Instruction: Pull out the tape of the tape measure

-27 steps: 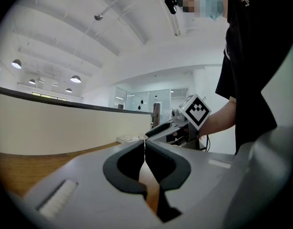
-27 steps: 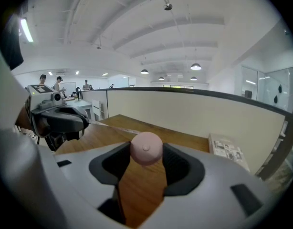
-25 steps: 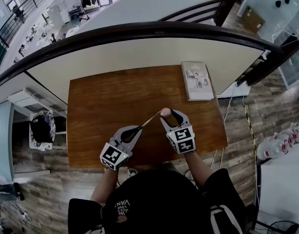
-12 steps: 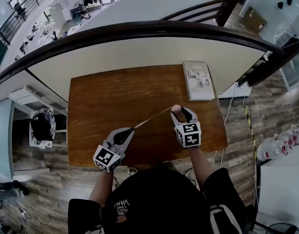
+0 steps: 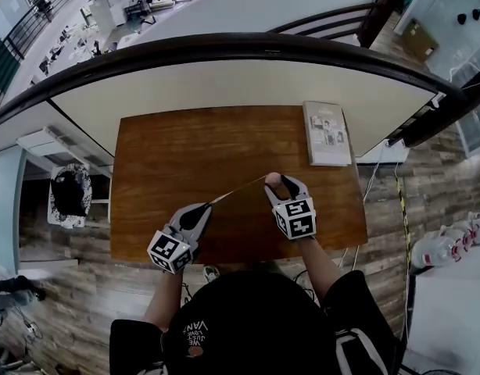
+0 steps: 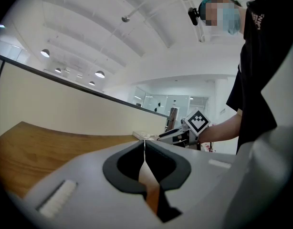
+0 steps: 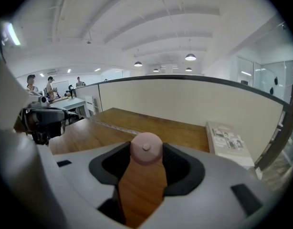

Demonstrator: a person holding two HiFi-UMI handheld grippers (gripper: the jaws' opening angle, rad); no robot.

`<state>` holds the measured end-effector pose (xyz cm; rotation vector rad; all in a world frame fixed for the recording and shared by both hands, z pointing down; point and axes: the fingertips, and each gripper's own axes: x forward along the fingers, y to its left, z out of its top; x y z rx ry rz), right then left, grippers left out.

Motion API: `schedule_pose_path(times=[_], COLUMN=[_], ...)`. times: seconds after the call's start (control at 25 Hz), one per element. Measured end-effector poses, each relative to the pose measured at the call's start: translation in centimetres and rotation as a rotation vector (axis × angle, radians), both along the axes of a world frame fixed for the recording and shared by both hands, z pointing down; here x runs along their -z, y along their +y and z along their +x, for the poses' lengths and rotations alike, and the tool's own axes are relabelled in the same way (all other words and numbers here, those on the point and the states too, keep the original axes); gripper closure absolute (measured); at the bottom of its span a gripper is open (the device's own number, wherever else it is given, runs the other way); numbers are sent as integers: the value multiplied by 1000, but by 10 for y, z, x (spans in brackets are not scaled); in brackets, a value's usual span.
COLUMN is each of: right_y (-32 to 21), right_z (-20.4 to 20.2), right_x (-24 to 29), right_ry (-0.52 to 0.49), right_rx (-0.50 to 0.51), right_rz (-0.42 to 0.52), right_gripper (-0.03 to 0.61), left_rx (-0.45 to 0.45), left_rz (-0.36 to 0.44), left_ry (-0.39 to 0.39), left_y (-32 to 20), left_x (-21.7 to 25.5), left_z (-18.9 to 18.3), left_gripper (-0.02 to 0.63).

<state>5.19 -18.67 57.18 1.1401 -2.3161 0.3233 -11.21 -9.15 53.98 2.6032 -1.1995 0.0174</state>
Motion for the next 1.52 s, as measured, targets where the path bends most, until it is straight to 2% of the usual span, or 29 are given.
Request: schedule_pose_path(times=[0.12, 0.52, 0.84, 1.04, 1.4, 1.52], right_y=[-2, -17, -39, -56, -75, -77], right_z=[-14, -86, -144, -179, -202, -204], right_x=[-5, -32, -65, -89, -121, -124], right_ry=[-2, 19, 87, 126, 170, 179], right_rx=[41, 240, 400, 472, 485, 482], right_rz=[-12, -72, -102, -117, -165, -176], right_gripper=[360, 360, 360, 360, 360, 360], left_rx=[62, 250, 431, 529, 572, 577], left_rz=[-31, -168, -286, -366, -535, -606], left_ry=[38, 22, 77, 57, 26, 44], left_y=[-4, -15, -30, -45, -70, -72], left_x=[-5, -47, -88, -110, -146, -155], left_z=[-10, -58, -113, -146, -174, -176], left_gripper=[598, 598, 598, 598, 598, 597])
